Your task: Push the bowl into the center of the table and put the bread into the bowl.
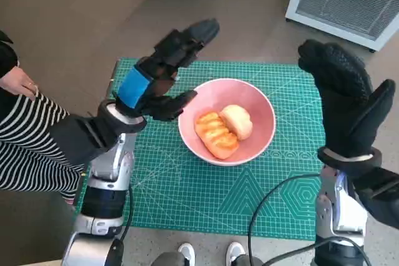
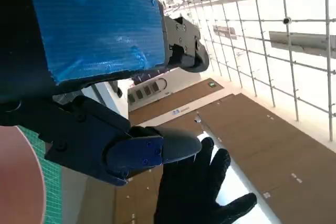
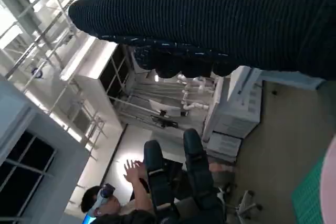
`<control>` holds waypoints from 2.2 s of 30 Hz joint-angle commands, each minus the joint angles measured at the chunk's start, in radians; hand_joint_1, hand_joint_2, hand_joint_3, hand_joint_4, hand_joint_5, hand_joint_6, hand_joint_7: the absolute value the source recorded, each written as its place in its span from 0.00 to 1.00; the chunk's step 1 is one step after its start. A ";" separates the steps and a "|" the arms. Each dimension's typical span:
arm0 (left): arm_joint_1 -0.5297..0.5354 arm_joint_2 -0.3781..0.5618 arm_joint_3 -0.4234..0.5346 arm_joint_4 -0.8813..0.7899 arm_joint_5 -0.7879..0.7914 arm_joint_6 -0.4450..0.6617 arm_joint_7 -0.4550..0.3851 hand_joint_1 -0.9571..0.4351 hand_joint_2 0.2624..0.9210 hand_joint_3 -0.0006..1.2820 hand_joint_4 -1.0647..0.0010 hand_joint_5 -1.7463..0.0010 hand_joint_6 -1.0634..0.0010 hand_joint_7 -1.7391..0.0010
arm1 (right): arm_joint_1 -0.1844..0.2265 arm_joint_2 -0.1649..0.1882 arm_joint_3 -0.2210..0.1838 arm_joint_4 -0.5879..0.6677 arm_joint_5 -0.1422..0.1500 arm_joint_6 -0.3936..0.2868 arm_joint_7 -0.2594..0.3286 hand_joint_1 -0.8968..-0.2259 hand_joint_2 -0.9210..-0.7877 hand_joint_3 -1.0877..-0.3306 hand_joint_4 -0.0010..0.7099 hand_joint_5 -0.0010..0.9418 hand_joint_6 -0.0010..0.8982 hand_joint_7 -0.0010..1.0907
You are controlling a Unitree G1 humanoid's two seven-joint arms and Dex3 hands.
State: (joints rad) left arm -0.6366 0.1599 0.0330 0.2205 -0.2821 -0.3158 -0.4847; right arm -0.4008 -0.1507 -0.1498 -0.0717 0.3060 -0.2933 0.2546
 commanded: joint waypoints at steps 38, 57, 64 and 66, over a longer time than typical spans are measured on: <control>0.031 -0.115 0.067 0.081 -0.043 -0.128 0.019 0.20 1.00 0.36 0.98 0.81 1.00 0.68 | -0.127 -0.016 0.022 0.154 -0.053 0.007 0.004 0.35 0.00 0.57 0.24 0.01 0.07 0.45; 0.032 -0.110 0.079 0.088 -0.055 -0.124 0.016 0.20 1.00 0.35 0.95 0.87 1.00 0.69 | -0.137 -0.026 0.016 0.171 -0.052 0.010 0.004 0.34 0.00 0.58 0.24 0.01 0.07 0.46; 0.031 -0.109 0.082 0.090 -0.063 -0.115 0.009 0.21 1.00 0.33 0.94 0.88 1.00 0.70 | -0.139 -0.026 0.016 0.179 -0.053 0.009 0.001 0.34 0.00 0.58 0.25 0.01 0.07 0.46; 0.031 -0.110 0.082 0.090 -0.063 -0.114 0.007 0.21 1.00 0.32 0.93 0.88 1.00 0.70 | -0.138 -0.025 0.016 0.179 -0.053 0.007 0.000 0.33 0.00 0.58 0.25 0.01 0.07 0.46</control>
State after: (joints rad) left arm -0.6121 0.0452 0.1125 0.3058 -0.3320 -0.4371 -0.4717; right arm -0.5414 -0.1728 -0.1324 0.0932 0.2681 -0.2973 0.2551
